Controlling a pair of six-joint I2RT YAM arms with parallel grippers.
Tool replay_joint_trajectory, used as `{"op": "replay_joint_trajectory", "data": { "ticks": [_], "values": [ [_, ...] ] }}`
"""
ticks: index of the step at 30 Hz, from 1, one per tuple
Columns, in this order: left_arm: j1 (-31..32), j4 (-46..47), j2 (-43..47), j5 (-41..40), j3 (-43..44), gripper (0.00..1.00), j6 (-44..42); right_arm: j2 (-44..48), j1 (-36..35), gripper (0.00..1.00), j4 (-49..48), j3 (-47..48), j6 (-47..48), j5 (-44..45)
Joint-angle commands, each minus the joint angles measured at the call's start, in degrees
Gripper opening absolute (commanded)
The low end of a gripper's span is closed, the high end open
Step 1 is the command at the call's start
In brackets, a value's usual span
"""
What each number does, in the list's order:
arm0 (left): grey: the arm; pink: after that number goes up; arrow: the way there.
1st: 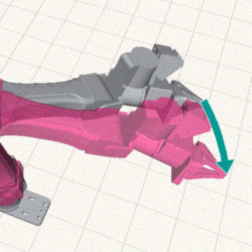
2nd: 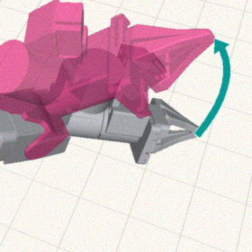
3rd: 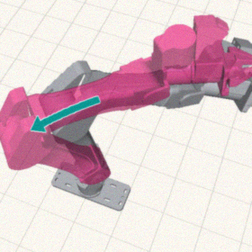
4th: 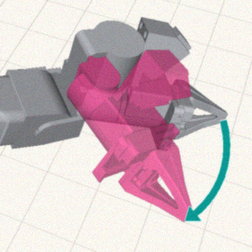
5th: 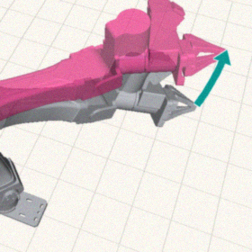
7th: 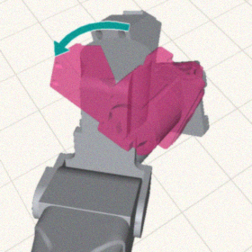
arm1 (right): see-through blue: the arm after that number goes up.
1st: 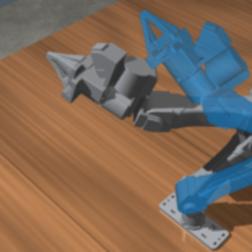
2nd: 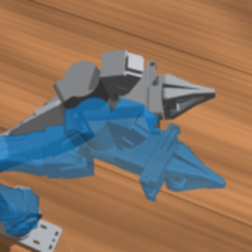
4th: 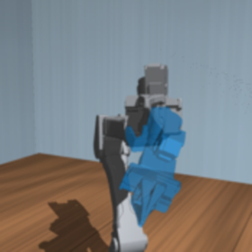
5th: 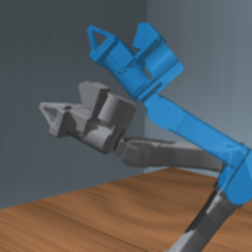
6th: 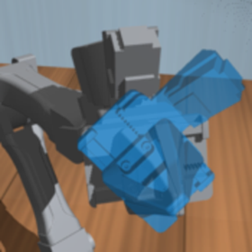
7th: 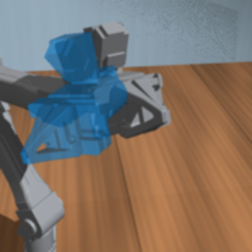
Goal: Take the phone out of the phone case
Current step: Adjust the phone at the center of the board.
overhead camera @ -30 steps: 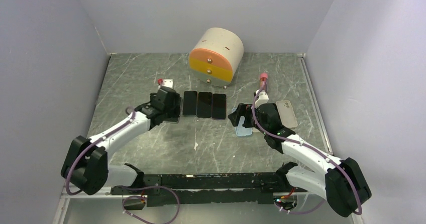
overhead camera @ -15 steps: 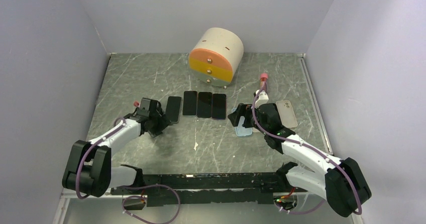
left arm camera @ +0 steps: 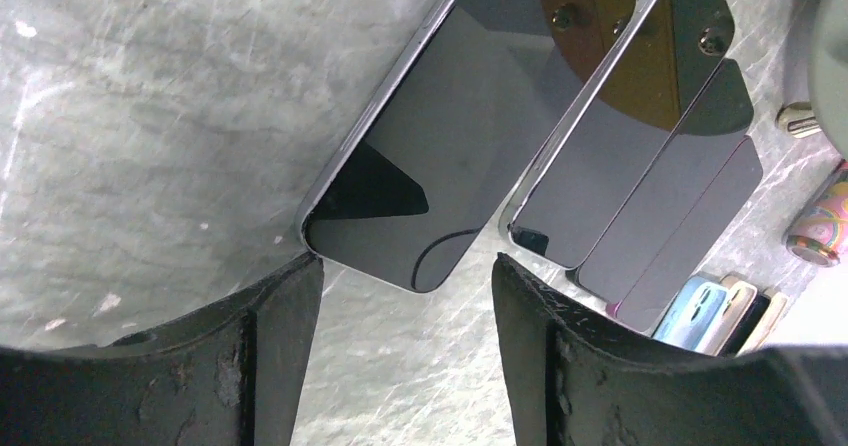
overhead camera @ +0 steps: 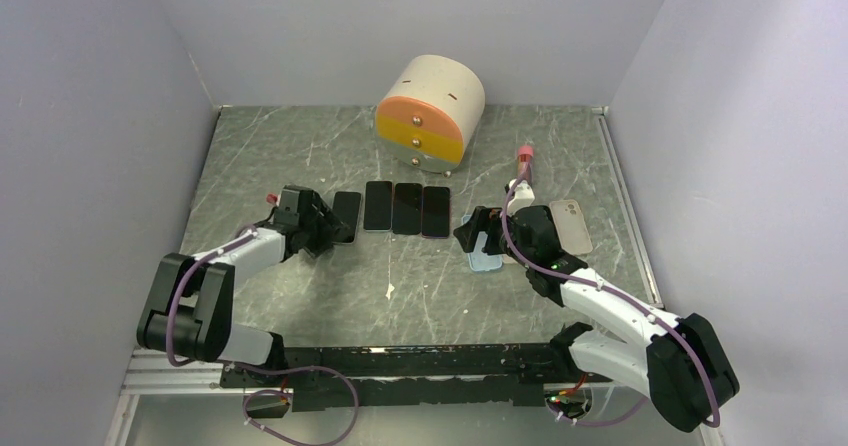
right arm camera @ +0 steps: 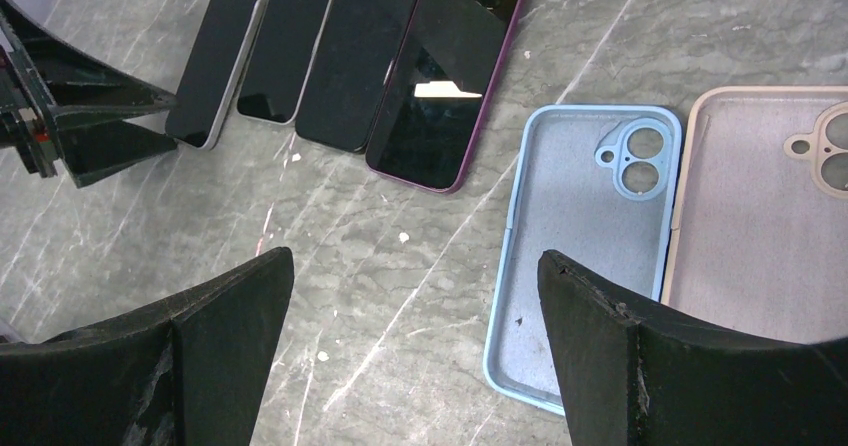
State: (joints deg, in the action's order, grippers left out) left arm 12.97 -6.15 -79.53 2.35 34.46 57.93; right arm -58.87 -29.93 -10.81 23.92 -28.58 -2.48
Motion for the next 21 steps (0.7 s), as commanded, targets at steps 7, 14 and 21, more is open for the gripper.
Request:
{"op": "replay_joint_trajectory", "data": {
  "ticks": [7,14,21],
  "values": [
    [-0.32,4.88,-5.63,0.59,3.65,0.68,-1.34,0.16,0.23,0.95,-2.75,0.07,0.88,0.55],
    [-0.6,3.74,-4.28,1.43,4.35,0.69,-2.97,0.77,0.31,0.95,-2.0,0.16,1.36,1.45],
    [-4.99,0.08,-2.56,4.0,8.35,0.72,-8.46,5.5,0.91,0.99,-1.33,-1.28,0.94,5.71]
  ]
}}
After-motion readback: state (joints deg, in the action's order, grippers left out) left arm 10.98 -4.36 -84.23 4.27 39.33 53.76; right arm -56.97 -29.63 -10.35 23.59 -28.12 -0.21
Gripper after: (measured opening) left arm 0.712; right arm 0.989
